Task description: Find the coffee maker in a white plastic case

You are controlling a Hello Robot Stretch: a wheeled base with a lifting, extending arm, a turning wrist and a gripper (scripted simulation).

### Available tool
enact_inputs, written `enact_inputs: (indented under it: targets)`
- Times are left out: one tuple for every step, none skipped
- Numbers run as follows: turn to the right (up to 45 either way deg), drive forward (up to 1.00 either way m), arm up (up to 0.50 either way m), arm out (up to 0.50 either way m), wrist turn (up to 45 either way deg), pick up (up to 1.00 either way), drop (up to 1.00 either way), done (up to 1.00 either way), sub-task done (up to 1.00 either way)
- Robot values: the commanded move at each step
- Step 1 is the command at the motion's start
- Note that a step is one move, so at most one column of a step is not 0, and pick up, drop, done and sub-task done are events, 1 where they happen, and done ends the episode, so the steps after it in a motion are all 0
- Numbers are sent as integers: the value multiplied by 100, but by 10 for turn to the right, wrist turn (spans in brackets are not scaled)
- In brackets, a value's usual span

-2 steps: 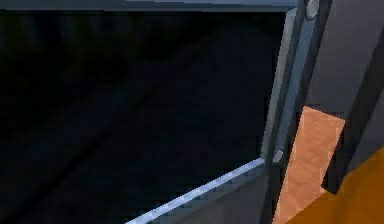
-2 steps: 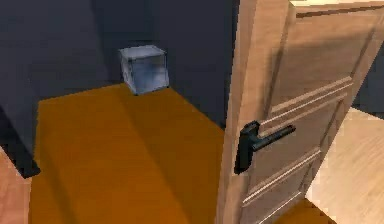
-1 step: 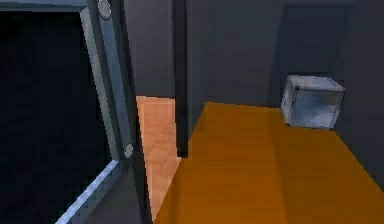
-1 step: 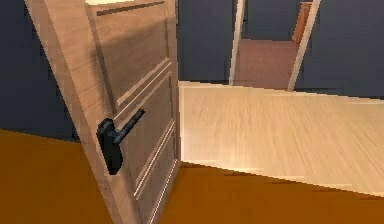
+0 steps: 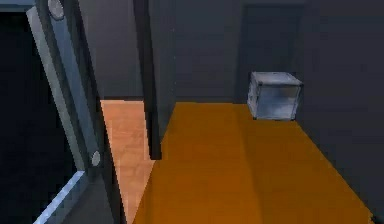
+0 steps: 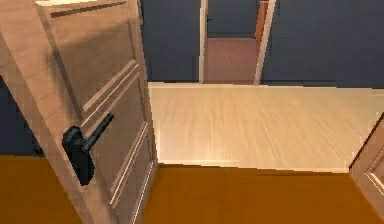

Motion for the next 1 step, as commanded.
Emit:
enact_inputs:
  targets:
    - [0,75,0,0,0,0,0,0,0]
